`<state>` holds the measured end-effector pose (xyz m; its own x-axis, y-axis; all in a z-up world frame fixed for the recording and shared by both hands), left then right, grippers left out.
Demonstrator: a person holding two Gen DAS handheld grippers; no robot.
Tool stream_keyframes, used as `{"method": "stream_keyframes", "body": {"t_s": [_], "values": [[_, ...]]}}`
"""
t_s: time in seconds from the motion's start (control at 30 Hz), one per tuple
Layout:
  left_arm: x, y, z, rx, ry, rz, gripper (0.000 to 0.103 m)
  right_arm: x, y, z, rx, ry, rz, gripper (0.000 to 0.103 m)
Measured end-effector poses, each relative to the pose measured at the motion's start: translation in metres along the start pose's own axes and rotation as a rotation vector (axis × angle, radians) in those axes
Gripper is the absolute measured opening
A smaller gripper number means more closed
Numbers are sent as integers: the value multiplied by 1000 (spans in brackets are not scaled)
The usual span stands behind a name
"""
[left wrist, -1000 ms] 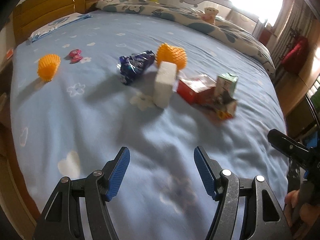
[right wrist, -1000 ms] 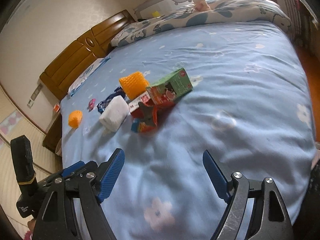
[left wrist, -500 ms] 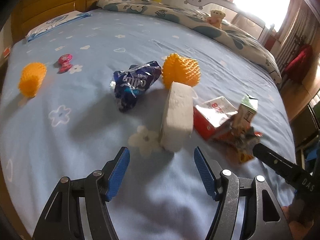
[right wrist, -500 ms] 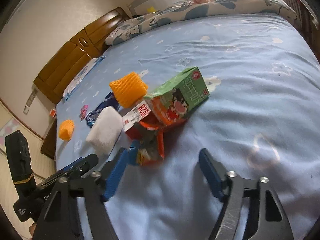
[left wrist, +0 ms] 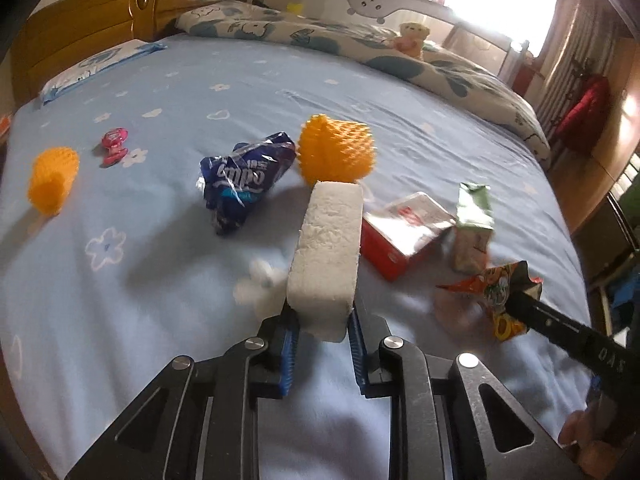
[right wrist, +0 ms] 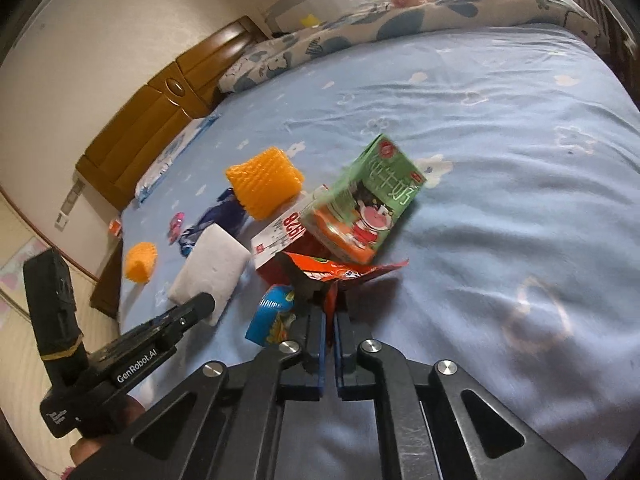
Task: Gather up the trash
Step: 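Grasp the white foam block with left tool while right tool grasps red-orange wrapper, then carry foam block and wrapper over the bin and open both tools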
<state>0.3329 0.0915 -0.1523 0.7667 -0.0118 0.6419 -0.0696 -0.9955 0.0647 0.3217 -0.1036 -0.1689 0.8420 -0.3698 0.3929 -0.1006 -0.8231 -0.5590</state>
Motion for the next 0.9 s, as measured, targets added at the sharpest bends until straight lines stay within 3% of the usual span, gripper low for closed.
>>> {"method": "stream_keyframes", "body": {"t_s": [0.4, 0.9], "values": [[-39, 54, -58, -97, 33, 59, 21, -34, 22, -71, 14, 24, -10, 2], [-67, 116, -107, -193, 21, 155, 21, -52, 51, -160, -6, 128, -27, 2]]}}
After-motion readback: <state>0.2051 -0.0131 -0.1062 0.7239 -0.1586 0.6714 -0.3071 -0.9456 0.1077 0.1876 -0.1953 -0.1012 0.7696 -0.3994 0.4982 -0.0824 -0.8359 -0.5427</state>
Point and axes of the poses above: each gripper's, at about its wrist camera, not at the fingertips, and z roughly the way its jaws point, y to its right, x to its top, the point moved 2 cm from there along z, roughly the way its jaws point, and after that the axes turned 12 degrees about z, right-handed, at the moved point
